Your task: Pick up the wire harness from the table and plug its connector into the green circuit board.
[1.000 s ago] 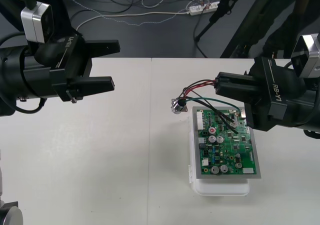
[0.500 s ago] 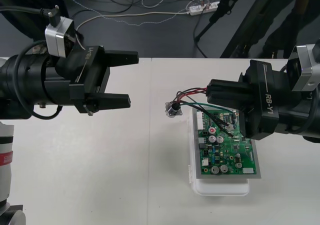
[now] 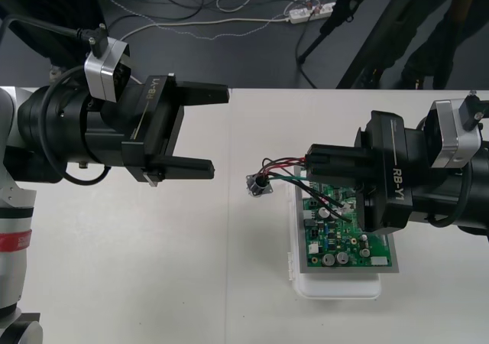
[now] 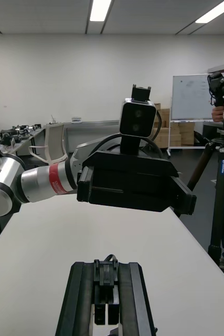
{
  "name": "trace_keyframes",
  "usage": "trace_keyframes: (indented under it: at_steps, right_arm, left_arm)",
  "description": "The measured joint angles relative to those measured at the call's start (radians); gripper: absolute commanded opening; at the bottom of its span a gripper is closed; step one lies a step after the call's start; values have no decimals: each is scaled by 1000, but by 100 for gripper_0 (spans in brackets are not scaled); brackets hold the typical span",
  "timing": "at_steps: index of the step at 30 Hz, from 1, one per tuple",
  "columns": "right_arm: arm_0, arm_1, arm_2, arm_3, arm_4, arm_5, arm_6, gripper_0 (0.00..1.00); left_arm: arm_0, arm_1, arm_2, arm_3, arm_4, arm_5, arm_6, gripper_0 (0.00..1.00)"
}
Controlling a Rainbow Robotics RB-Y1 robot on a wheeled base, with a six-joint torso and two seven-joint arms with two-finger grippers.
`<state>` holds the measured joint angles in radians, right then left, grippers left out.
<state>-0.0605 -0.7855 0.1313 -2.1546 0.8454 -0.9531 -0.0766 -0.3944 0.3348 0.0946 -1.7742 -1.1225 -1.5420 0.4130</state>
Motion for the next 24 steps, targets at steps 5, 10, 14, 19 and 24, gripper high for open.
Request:
trace_keyframes:
  at_steps: [5, 10, 14, 19, 24]
  right_arm:
    - [2, 0, 10, -3, 13, 5, 9, 0]
    - [3, 0, 20, -4, 17, 14, 65, 0]
    - [4, 0, 24, -4, 17, 16, 69, 0]
    - [4, 0, 34, -4, 17, 16, 70, 0]
    - [4, 0, 37, -4, 17, 16, 71, 0]
  left_arm:
    - [-1, 0, -29, 1, 8, 0, 0, 100]
    - [-8, 0, -49, 1, 8, 0, 0, 100]
    - [-15, 0, -70, 1, 8, 0, 0, 100]
    - [-27, 0, -95, 2, 5, 0, 0, 100]
    - [-43, 0, -115, 2, -10, 0, 0, 100]
